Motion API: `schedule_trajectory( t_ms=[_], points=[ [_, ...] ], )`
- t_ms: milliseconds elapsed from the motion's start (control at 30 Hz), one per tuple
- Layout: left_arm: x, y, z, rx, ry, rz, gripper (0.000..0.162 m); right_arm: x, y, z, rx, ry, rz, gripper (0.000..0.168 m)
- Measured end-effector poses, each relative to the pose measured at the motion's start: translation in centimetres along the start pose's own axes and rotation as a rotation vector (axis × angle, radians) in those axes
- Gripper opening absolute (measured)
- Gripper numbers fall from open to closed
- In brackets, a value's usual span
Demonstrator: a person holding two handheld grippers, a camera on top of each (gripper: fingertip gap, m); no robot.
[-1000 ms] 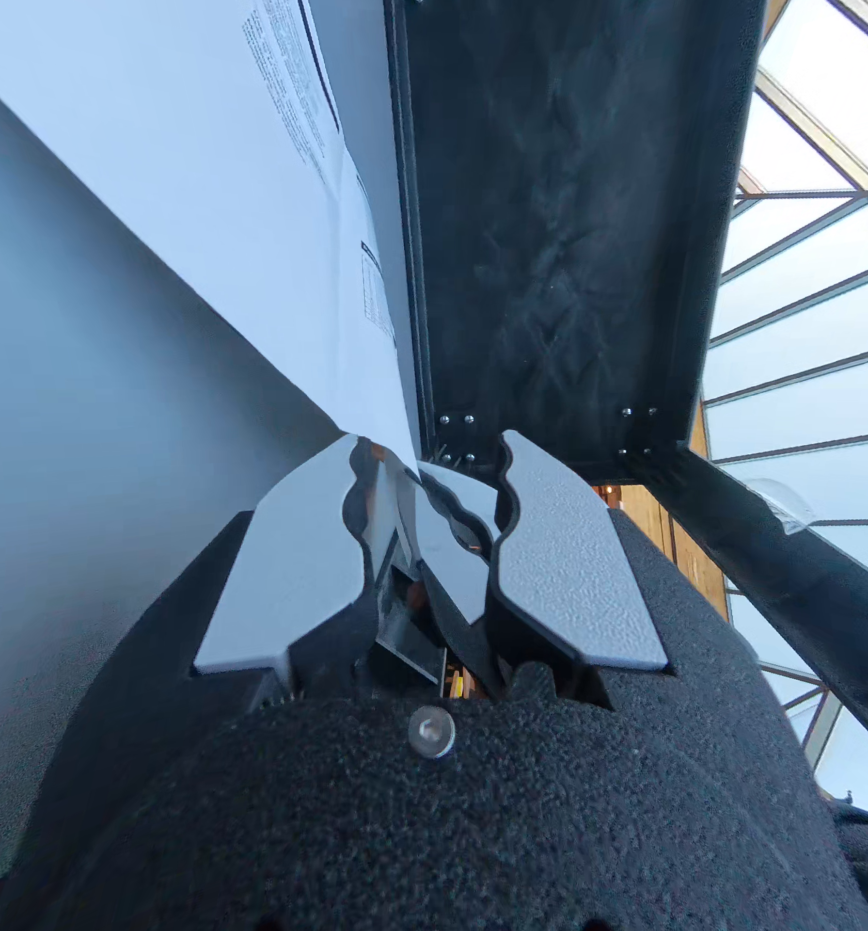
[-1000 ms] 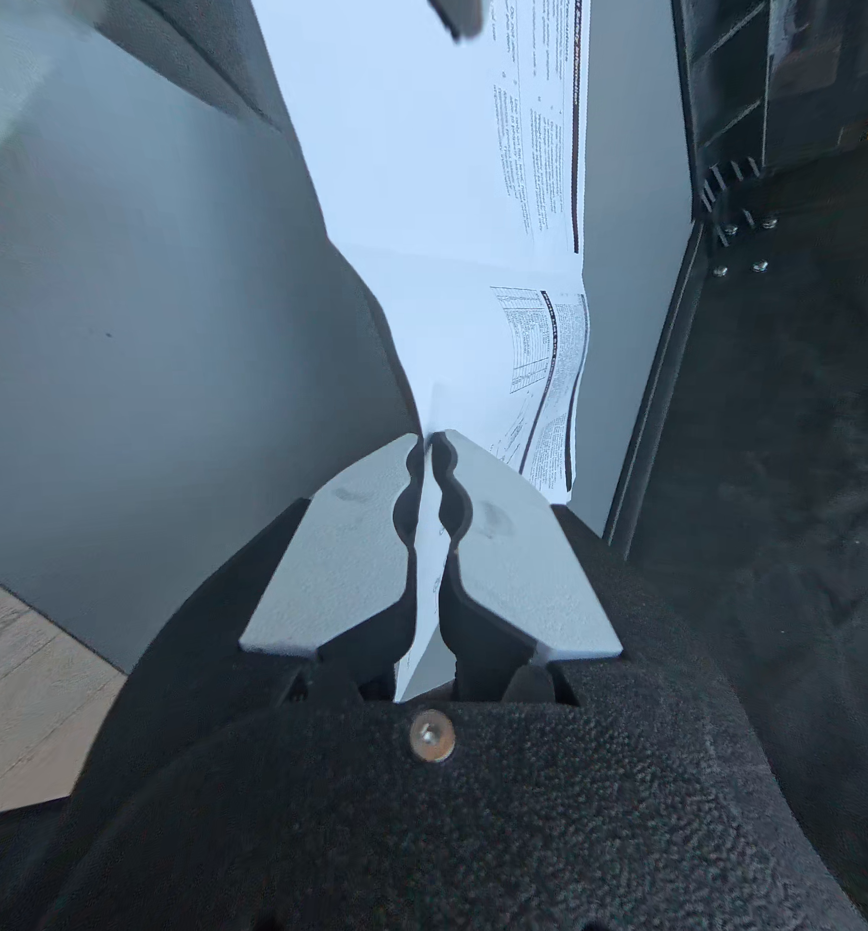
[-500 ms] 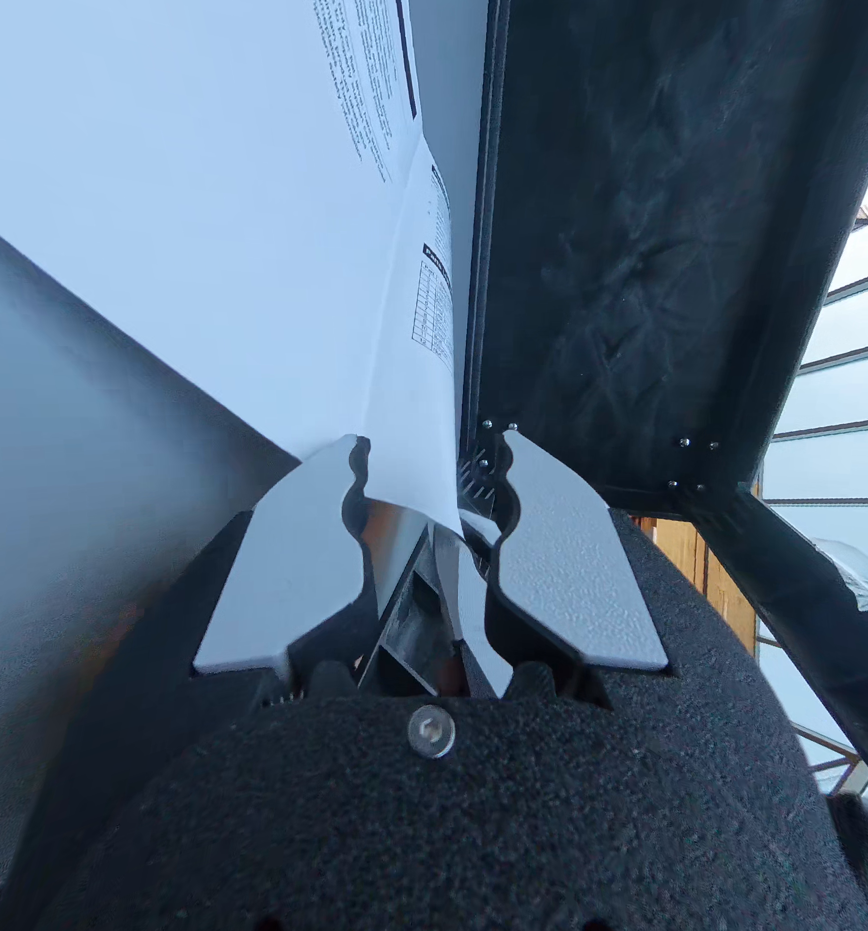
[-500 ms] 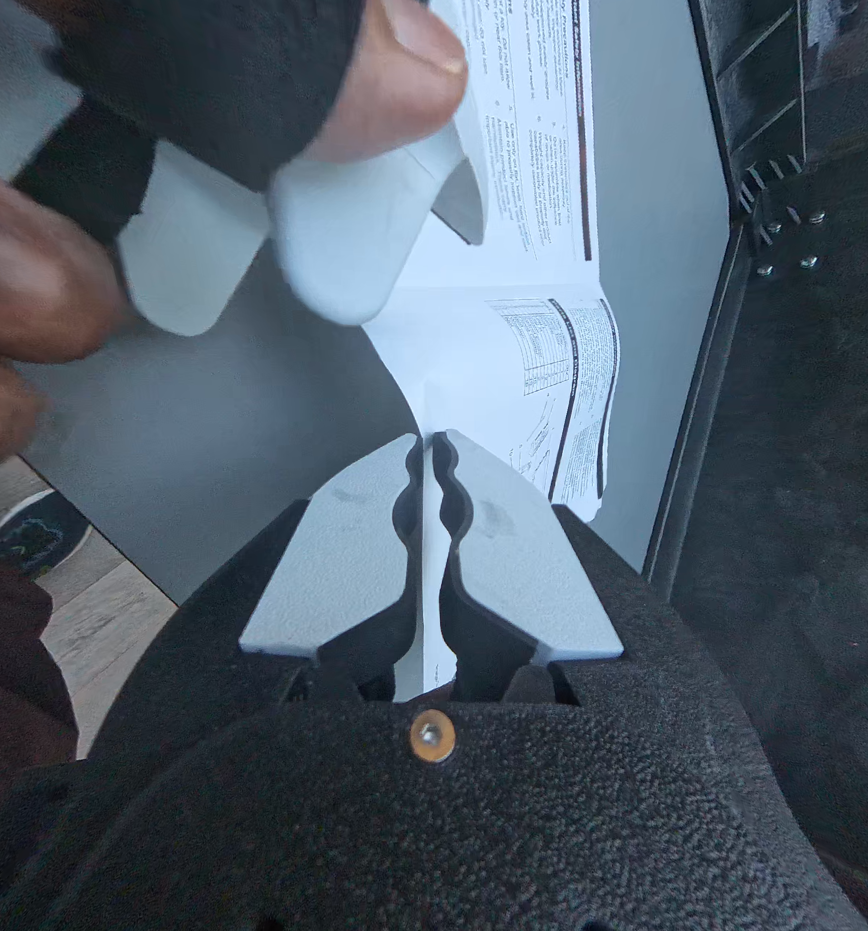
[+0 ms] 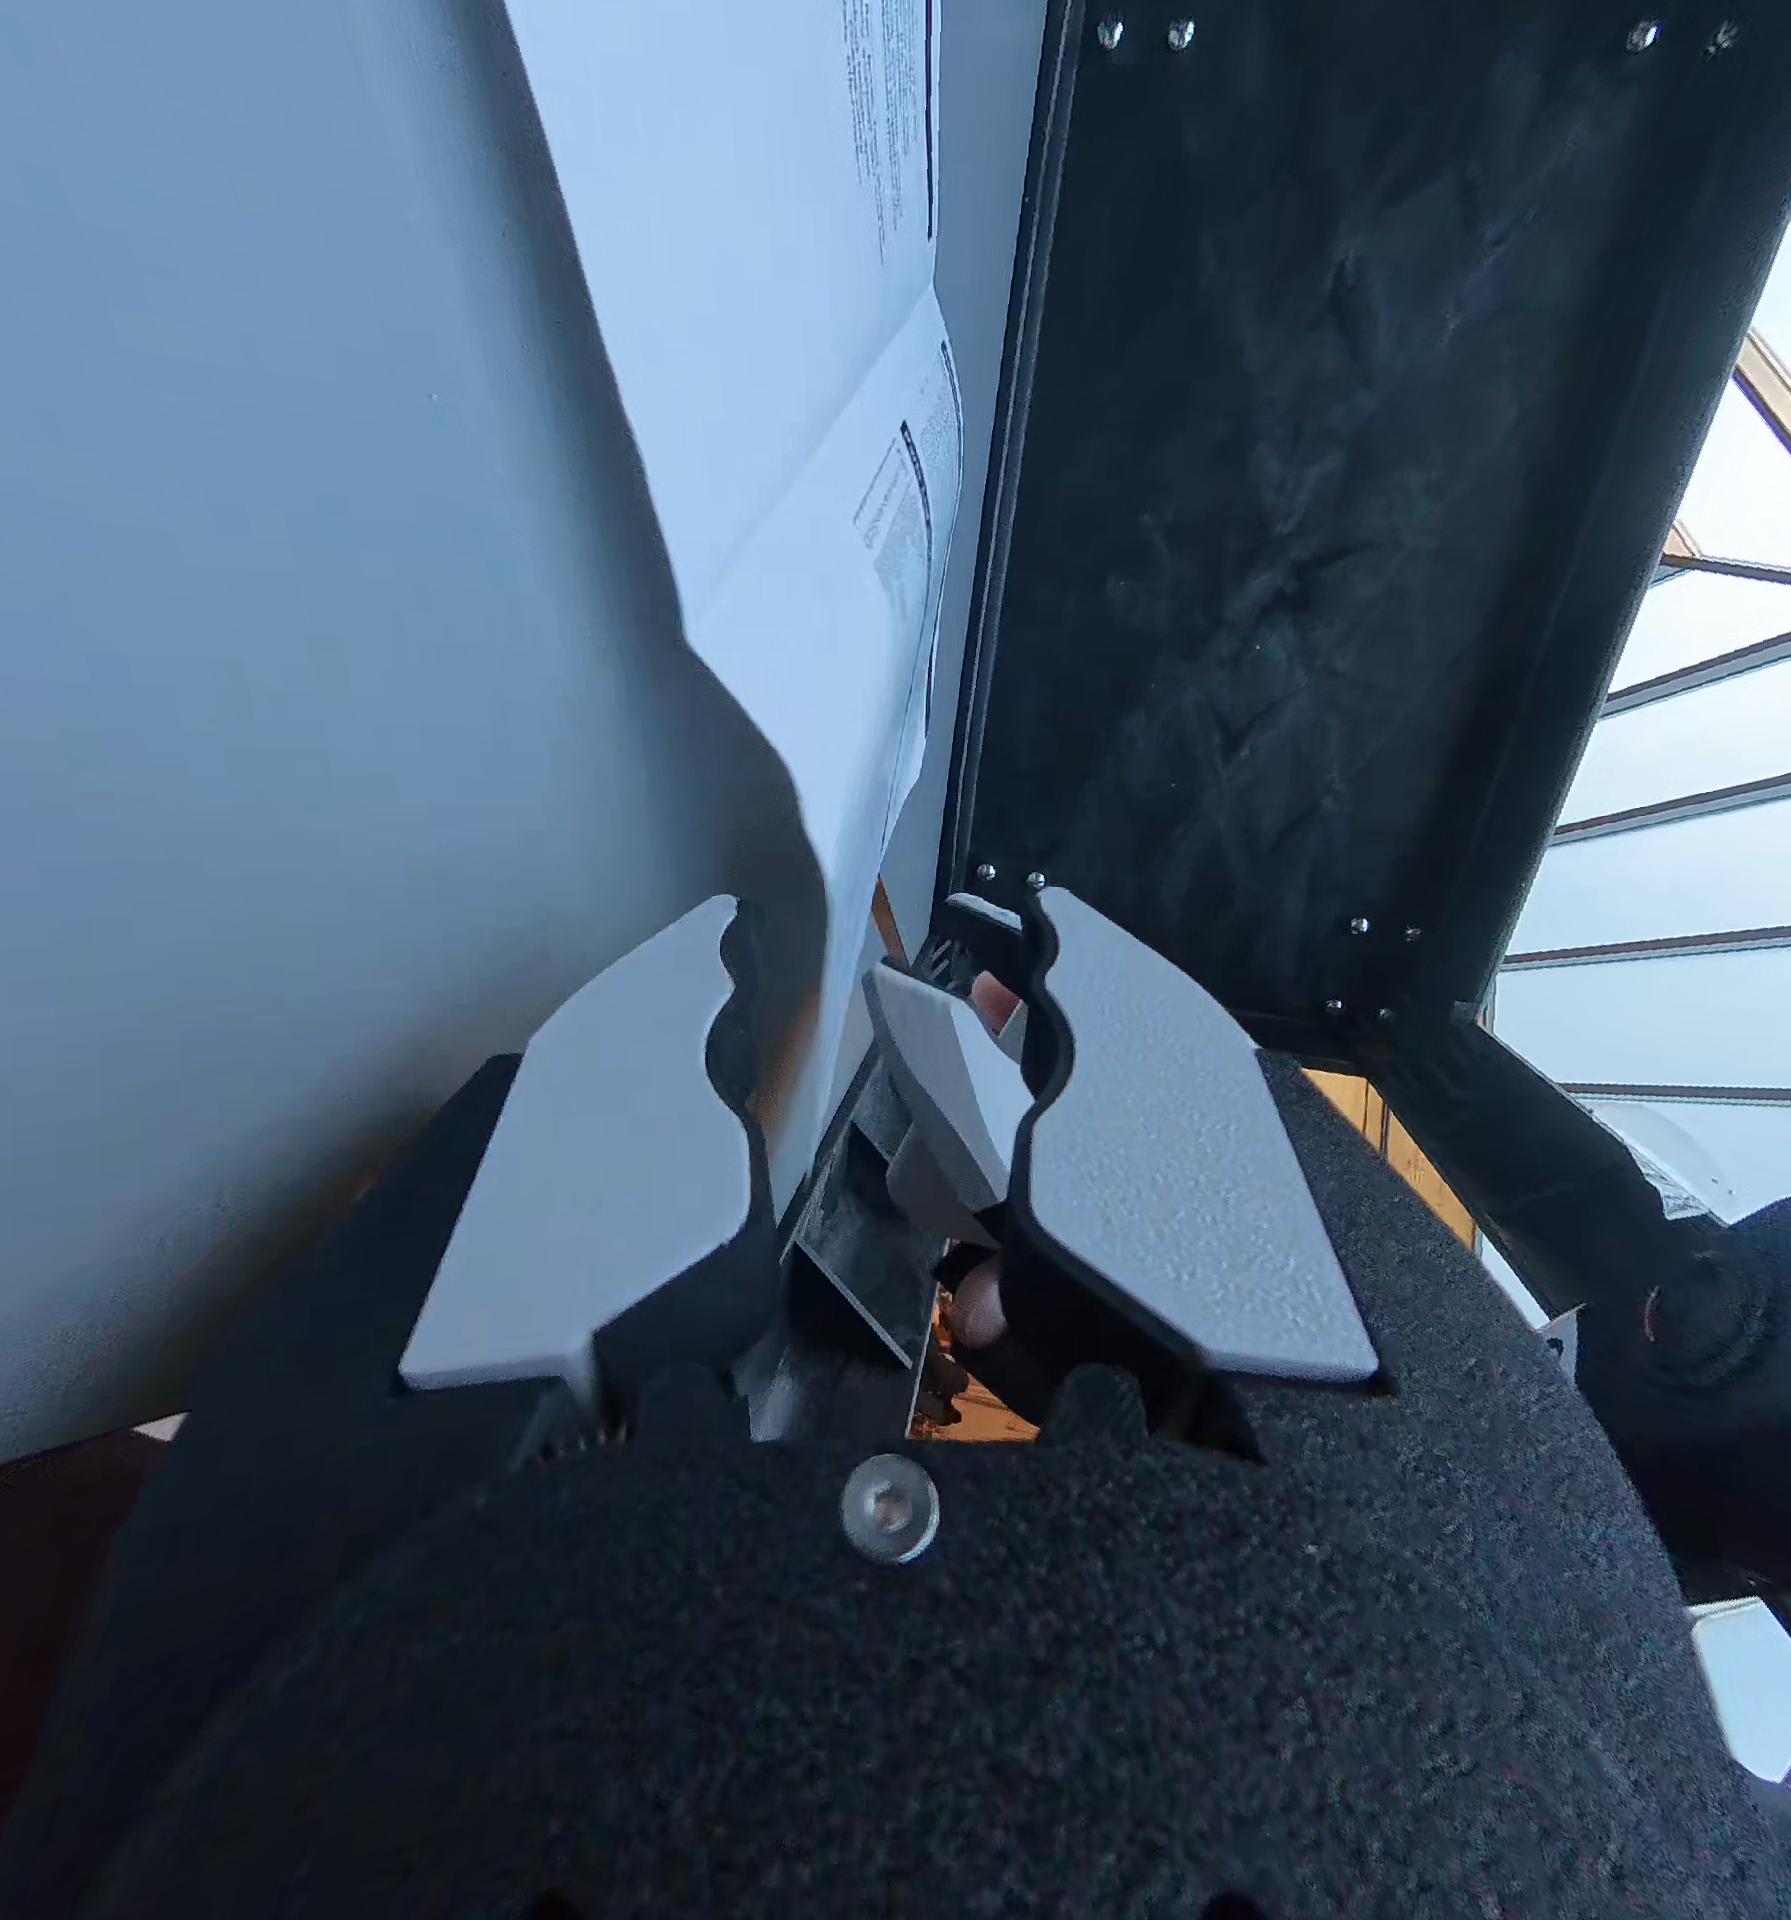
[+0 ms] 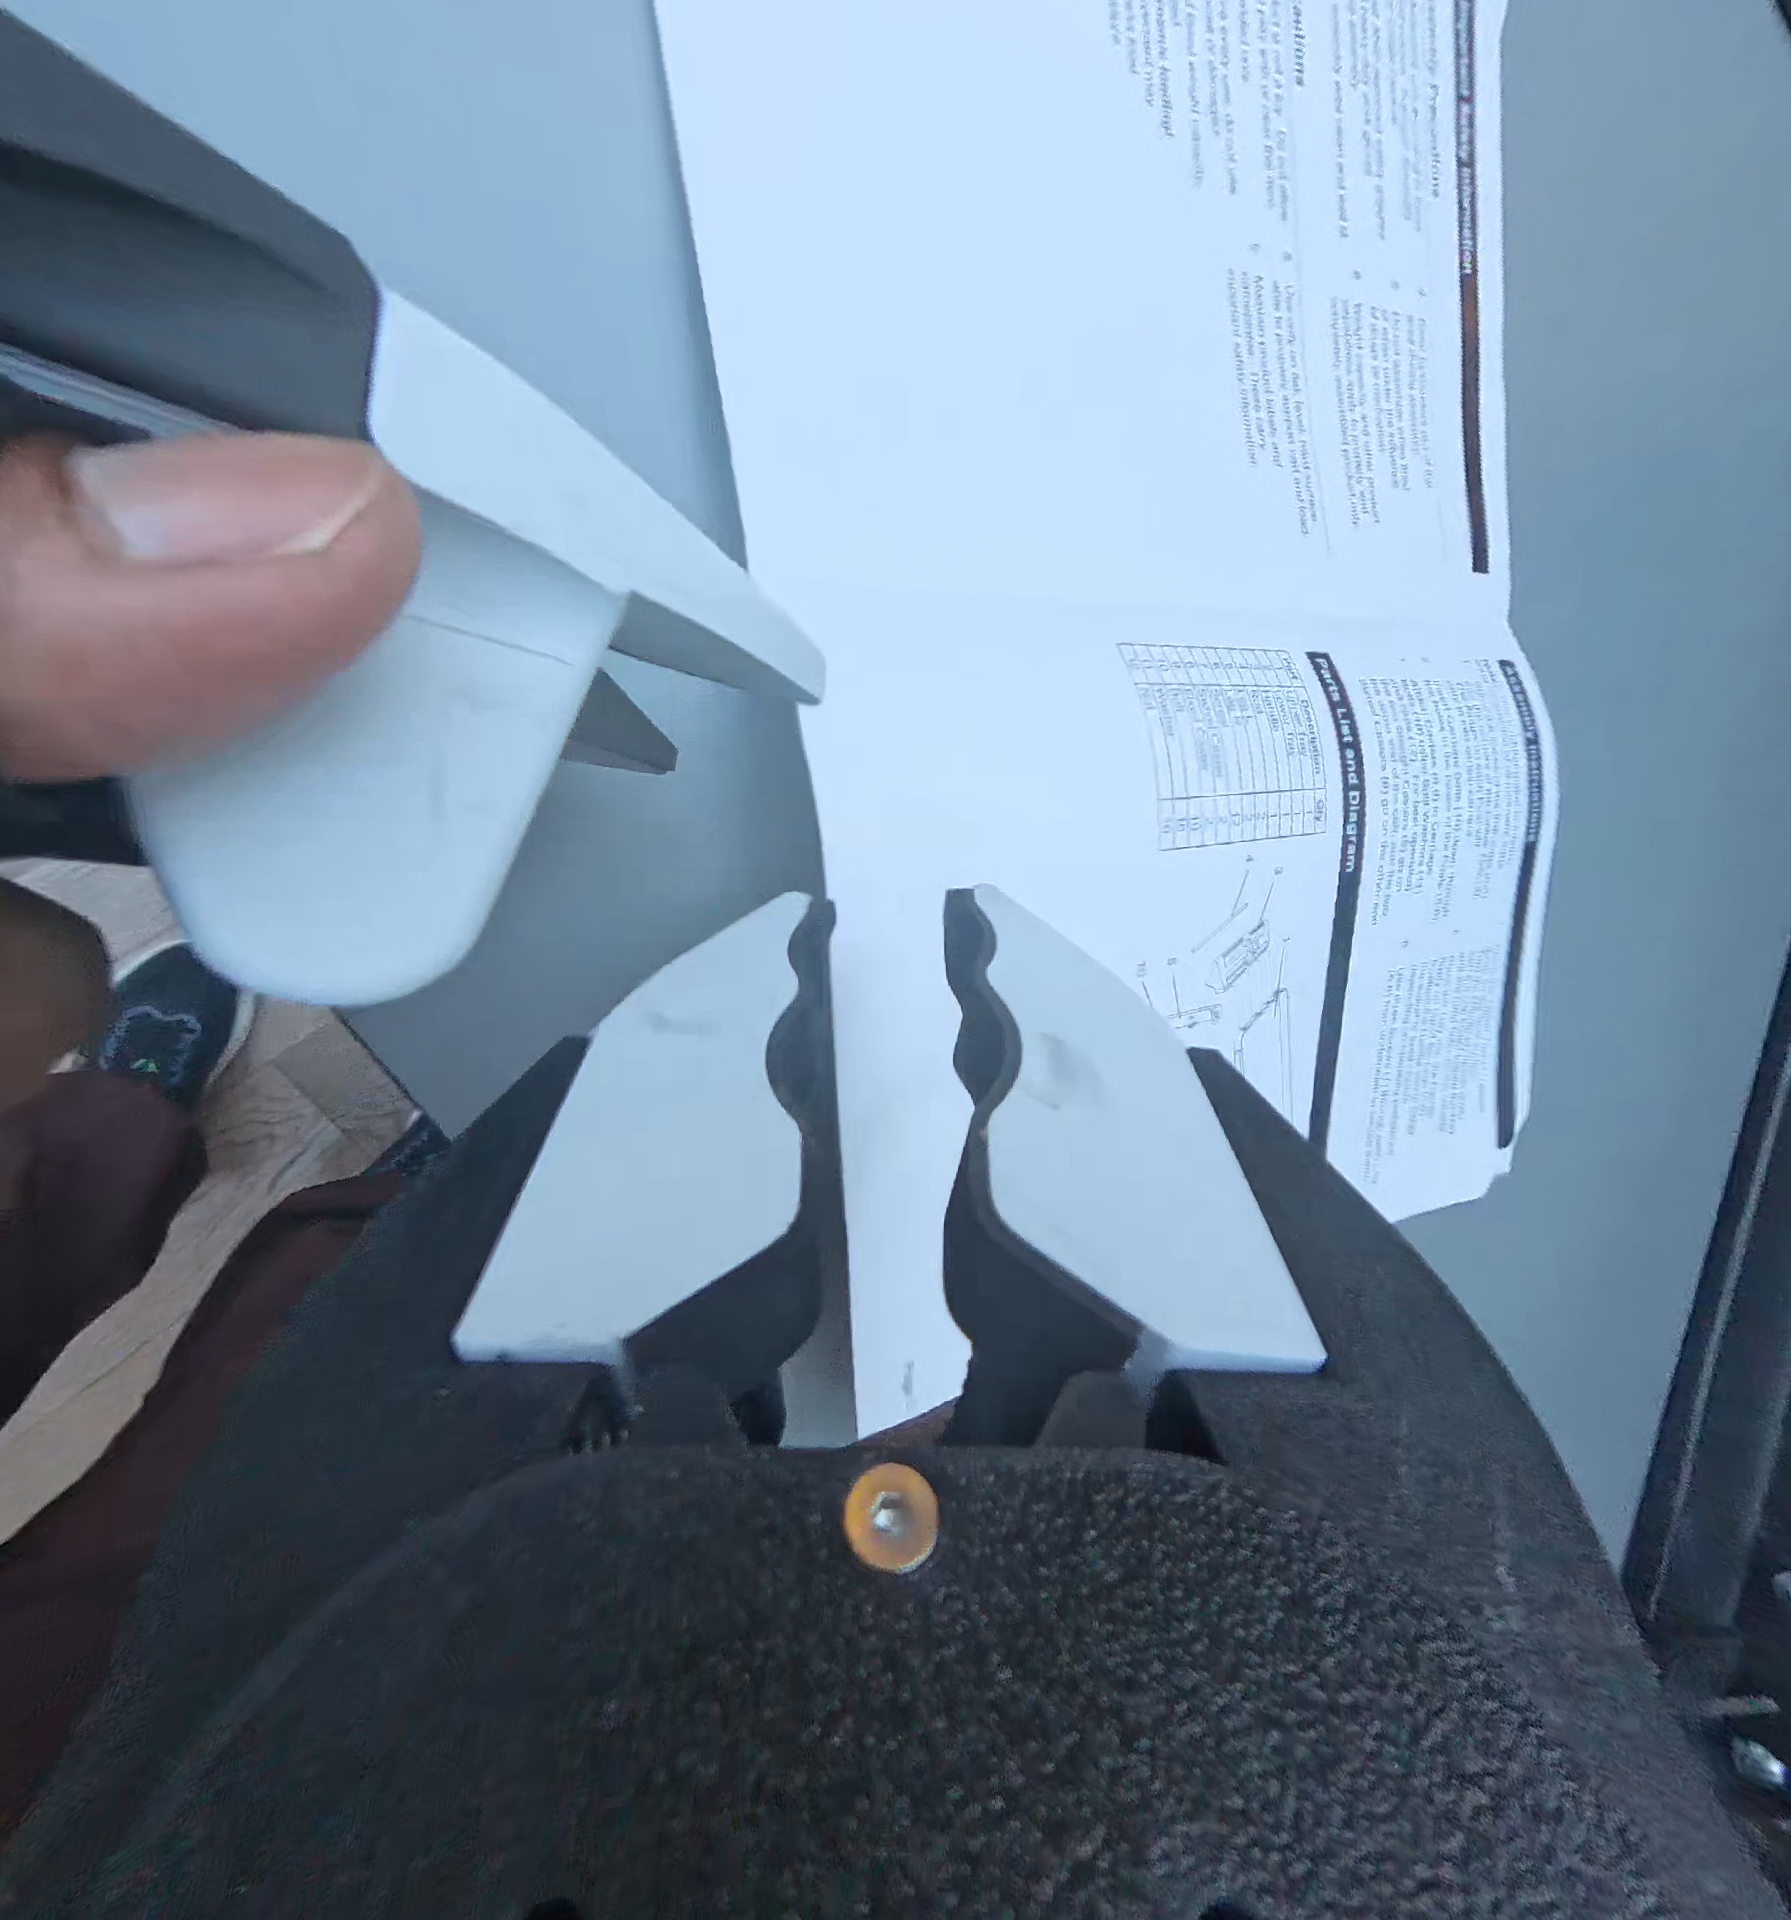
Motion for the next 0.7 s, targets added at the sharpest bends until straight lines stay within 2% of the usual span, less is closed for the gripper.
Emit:
schedule_trajectory(
  t_ms=[167,233,400,567,700],
  points=[
    [0.3,-0.2,0.5,0.016,-0.005,0.023,0.049,0.2,-1.7,0.7,-0.015,0.026,-0.082,0.036],
    [0.3,-0.1,0.7,0.020,-0.005,0.017,0.049,-0.6,-2.3,1.7,-0.004,0.016,-0.062,0.036],
    [0.3,-0.1,1.1,0.047,0.017,0.005,0.049,-4.1,-0.2,6.1,0.179,-0.038,0.025,0.039],
    [0.7,-0.3,1.5,0.059,0.010,0.003,0.048,-4.0,1.8,8.5,0.293,-0.075,-0.039,0.037],
    [0.7,-0.5,1.8,0.070,0.019,-0.004,0.048,-2.6,1.7,7.7,0.282,-0.096,-0.030,0.022]
  ],
)
Point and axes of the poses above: each gripper's, where its closed fingertips meet, y out along the fingers, z out of its underside, x = y × z across the jaws, the point moved 9 cm from there along -y, back along the fingers, and after that the axes turned 5 degrees about z, right-handed, at the moved point
